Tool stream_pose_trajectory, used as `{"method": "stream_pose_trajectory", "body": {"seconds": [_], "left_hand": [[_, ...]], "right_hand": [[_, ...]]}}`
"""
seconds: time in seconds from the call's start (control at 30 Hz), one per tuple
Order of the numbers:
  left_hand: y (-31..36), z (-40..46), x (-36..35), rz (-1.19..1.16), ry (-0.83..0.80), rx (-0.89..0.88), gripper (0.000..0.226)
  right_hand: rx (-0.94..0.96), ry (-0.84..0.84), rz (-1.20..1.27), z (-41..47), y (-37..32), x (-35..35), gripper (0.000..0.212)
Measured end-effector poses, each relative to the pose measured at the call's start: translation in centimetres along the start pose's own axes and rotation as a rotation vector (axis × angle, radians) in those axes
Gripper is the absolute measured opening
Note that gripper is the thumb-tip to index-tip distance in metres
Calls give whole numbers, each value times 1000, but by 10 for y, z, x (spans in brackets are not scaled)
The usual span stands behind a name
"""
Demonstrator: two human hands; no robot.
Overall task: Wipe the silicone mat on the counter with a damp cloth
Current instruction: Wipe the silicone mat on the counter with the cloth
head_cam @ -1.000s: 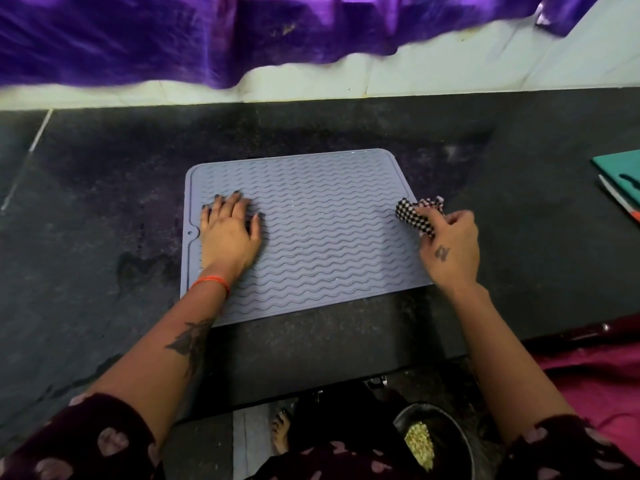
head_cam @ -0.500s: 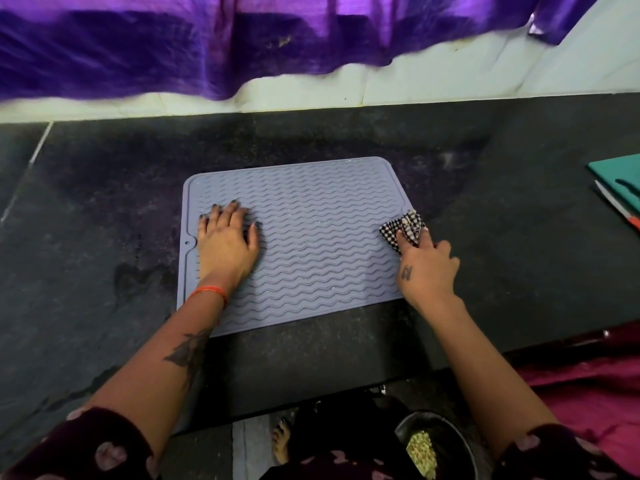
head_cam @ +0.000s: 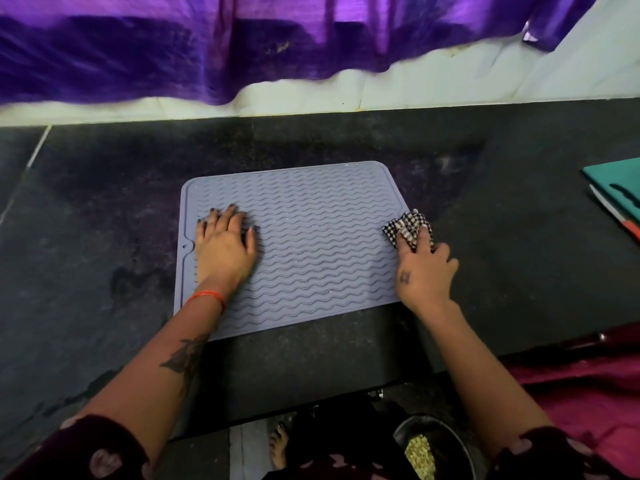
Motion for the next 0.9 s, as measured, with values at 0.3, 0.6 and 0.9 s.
{"method": "stream_pose_trajectory", "body": {"seconds": [0.3,0.6,0.9], "left_hand": [[-1,0,0,7,-8,9,60],[-2,-1,-1,8,-15,17,60],[-2,-1,-2,16,-27,19,61]], "right_hand": [[134,59,405,8,8,24,61],[-12,17,101,-4,-13,6,54],[105,76,614,7,6,36,54]]}}
Point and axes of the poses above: each hand's wrist, its own z-axis towards the middle knuckle, its own x-axis out of the back of the hand, y = z × x, the point moved 9 cm from there along z, towards the middle knuckle, and after that the axes turned 9 degrees about -x, right-handed, at the moved point
